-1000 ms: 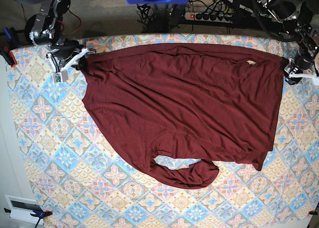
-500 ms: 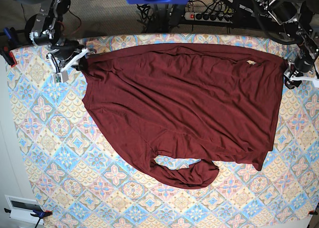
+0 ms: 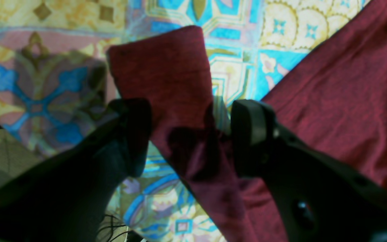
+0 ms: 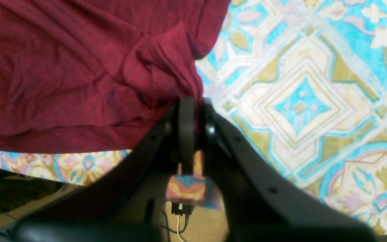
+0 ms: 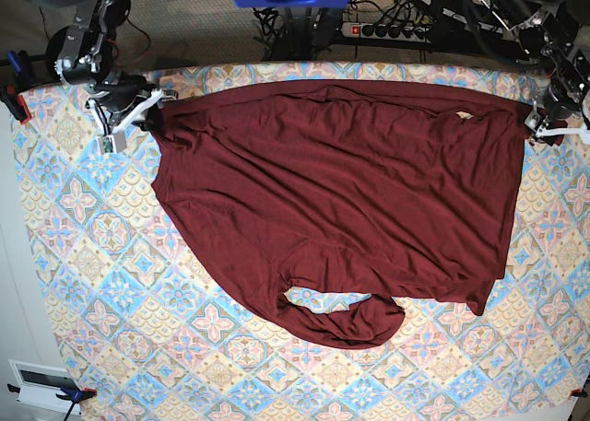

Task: Layout the t-shirt on the table in an organized manner, then fold the t-shirt properly
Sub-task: 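Hold the shirt edge with the right gripper while the left gripper adjusts its grip, then lift the shirt corner with the left gripper and pull it outward, then pull the shirt edge apart with both grippers to stretch it, then drag the shirt edge with both grippers toward the table center, then open the right gripper and regrasp the shirt corner further inward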

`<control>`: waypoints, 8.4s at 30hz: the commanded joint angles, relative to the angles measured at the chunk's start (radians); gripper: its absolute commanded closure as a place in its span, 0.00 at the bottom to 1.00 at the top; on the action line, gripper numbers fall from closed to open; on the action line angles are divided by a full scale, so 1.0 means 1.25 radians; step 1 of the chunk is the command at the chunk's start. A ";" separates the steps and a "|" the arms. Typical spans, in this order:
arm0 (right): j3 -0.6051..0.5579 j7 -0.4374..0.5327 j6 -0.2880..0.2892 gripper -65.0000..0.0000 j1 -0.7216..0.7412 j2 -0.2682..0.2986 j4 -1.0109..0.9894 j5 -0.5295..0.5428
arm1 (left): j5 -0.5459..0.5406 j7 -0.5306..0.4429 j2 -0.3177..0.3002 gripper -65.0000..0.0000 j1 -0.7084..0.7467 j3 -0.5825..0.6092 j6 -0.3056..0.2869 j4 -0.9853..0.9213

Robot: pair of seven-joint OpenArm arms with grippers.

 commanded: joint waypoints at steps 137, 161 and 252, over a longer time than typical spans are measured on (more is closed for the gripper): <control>0.073 0.010 0.003 1.00 0.037 0.009 0.007 0.008 | -0.322 0.164 -0.170 1.00 0.101 -0.029 -0.223 -0.018; 0.072 -0.034 0.004 1.00 -0.050 0.009 0.017 0.006 | -0.383 0.210 -0.126 1.00 -0.017 -0.108 -0.220 -0.021; -0.124 0.195 0.005 0.62 -0.156 0.160 0.085 -0.135 | -0.097 0.008 0.008 1.00 -0.234 -0.051 -0.223 -0.241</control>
